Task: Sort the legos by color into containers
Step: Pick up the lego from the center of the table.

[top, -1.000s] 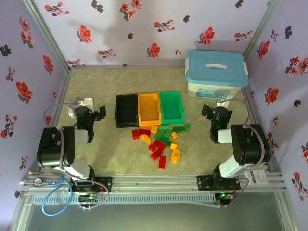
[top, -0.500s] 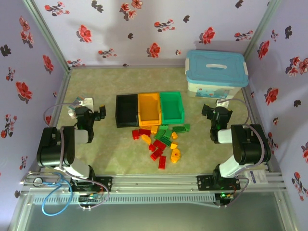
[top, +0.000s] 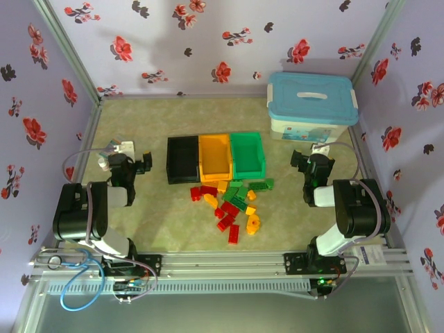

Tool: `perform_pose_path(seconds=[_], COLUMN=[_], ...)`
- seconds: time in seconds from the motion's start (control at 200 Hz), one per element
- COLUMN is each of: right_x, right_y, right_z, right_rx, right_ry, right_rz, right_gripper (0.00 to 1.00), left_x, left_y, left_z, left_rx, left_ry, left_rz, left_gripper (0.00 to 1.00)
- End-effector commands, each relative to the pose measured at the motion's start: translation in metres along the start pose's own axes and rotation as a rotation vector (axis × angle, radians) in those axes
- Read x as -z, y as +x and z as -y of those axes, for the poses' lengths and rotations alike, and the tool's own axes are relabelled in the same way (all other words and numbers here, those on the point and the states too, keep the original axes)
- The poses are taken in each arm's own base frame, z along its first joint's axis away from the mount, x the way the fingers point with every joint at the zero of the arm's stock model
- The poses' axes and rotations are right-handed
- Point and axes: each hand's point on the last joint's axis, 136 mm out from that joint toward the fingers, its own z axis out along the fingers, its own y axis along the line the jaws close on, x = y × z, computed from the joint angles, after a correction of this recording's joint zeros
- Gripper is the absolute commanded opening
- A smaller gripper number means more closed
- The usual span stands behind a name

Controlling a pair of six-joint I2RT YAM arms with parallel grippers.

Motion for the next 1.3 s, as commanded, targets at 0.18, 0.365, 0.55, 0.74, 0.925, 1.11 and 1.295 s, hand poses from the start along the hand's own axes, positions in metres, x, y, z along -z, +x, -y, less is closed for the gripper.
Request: perform_pose_path(seconds=[0.18,0.365,0.55,0.74,0.925,1.11,1.295], right_x=[0.074,0.102,0.113,0.133,0.143,0.145,0.146], right_y=[-0.095,-0.078,-0.067,-0.057,-0.037,-0.018,-0.009], right_z=[-0.029,-0.008,-0.050,-0.098,-0.119,-0.128,-0.136], right_rx=[-0.034,-0.368,-0.360,-0.280,-0.241,-0.237,-0.221], right_ry=[-0.123,-0.115,-0.303,-0.477,-0.529,-0.544,-0.544], right_rz=[0.097,-0.032,-0.215,-0.342,-0.433,-0.516,-0.541], right_gripper=[0.99,0.99,0.99,0.99,0.99,0.99,0.99], left_x=[0.055,0.065,0.097,0.126,0.147,0.151,0.148], left_y=[-0.065,-0.066,-0.059,-0.024,0.015,0.048,0.060], left_z=[-0.054,-0.014,0.056,0.119,0.173,0.202,0.216], left_rx=[0.327,0.567,0.387,0.293,0.219,0.162,0.179], left_ry=[-0.324,-0.054,0.080,0.188,0.277,0.298,0.330], left_rz=[0.069,-0.088,-0.238,-0.413,-0.537,-0.633,-0.665], left_gripper=[1.00,1.00,0.98,0.93,0.90,0.89,0.83])
